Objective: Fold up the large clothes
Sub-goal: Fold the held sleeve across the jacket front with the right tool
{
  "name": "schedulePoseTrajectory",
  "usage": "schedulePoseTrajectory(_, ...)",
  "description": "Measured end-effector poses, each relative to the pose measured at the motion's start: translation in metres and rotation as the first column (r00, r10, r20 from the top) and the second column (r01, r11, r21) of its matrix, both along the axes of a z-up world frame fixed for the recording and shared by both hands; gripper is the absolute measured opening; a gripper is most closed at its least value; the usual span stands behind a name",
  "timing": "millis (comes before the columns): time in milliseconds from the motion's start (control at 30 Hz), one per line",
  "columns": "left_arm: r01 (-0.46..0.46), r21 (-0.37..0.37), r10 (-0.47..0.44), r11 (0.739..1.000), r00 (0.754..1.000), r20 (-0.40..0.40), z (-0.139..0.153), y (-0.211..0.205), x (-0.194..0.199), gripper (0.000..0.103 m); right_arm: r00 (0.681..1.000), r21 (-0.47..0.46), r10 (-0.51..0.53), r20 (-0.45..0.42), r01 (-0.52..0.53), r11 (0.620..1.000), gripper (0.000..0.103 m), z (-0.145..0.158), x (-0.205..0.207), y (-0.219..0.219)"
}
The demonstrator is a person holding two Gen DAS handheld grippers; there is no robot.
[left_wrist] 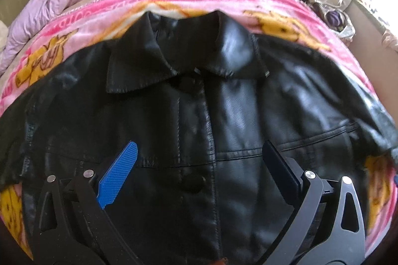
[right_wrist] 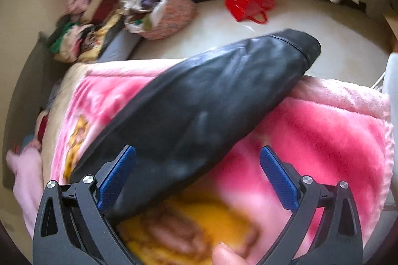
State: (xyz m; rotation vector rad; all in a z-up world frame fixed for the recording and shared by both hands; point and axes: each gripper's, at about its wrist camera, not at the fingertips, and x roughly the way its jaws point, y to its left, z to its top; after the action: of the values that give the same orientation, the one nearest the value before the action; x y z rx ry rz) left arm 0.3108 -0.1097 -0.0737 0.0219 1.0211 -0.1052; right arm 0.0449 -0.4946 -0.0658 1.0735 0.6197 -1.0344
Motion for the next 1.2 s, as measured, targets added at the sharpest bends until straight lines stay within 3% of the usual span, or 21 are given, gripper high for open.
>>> schedulePoseTrajectory(100,0.0,0.029,0.001,1.0,1.0,-0.027,-0.018,-0.001,0.002,0.094,0.996,0.076,-0.049,0.071,0.043,0.996,0.099,-0.02,-0.009,-0.022)
schedulePoseTrajectory(267,0.004,0.027,-0.003,1.0,1.0,-0.015,-0.016,0.0,0.001,0.094,0.991,0.054,-0.083,0.108,0.078,0.996,0.097,-0.013,-0.008,-0.035)
schedulePoseTrajectory(333,-0.001,0.017,0.001,1.0,1.0,-0.022,-0.013,0.004,0.001,0.094,0.994,0.013,-0.078,0.081,0.077,0.997,0.06,-0.007,-0.004,-0.037)
schedulePoseTrajectory(400,-0.006,0.006,0.006,1.0,1.0,-0.027,-0.007,0.008,0.001,0.094,0.994,-0.026,-0.028,0.109,0.031,0.999,0.036,-0.003,0.001,-0.039)
schedulePoseTrajectory(500,-0.003,-0.018,0.003,1.0,1.0,-0.015,0.008,0.015,0.0,0.094,0.983,-0.087,0.105,0.151,-0.092,0.992,0.023,0.01,0.013,-0.037)
schedulePoseTrajectory(567,-0.01,-0.031,0.01,0.999,1.0,-0.002,0.02,0.021,-0.001,0.094,0.972,-0.175,0.179,0.153,-0.151,0.973,0.017,0.029,0.018,-0.027)
schedulePoseTrajectory(700,-0.045,-0.092,0.047,0.995,0.999,0.019,0.043,0.043,-0.001,0.094,0.929,-0.337,0.328,0.169,-0.258,0.905,0.009,0.078,0.035,0.0)
schedulePoseTrajectory(800,-0.068,-0.132,0.073,0.989,0.997,0.03,0.056,0.061,-0.003,0.094,0.899,-0.439,0.413,0.148,-0.314,0.842,0.009,0.111,0.049,0.025)
schedulePoseTrajectory(967,-0.085,-0.196,0.097,0.977,0.994,0.05,0.071,0.091,-0.009,0.094,0.809,-0.57,0.575,0.12,-0.418,0.708,0.008,0.167,0.087,0.079)
schedulePoseTrajectory(1200,-0.126,-0.314,0.147,0.941,0.988,0.044,0.088,0.135,-0.013,0.094,0.673,-0.638,0.739,0.036,-0.554,0.535,0.008,0.204,0.145,0.155)
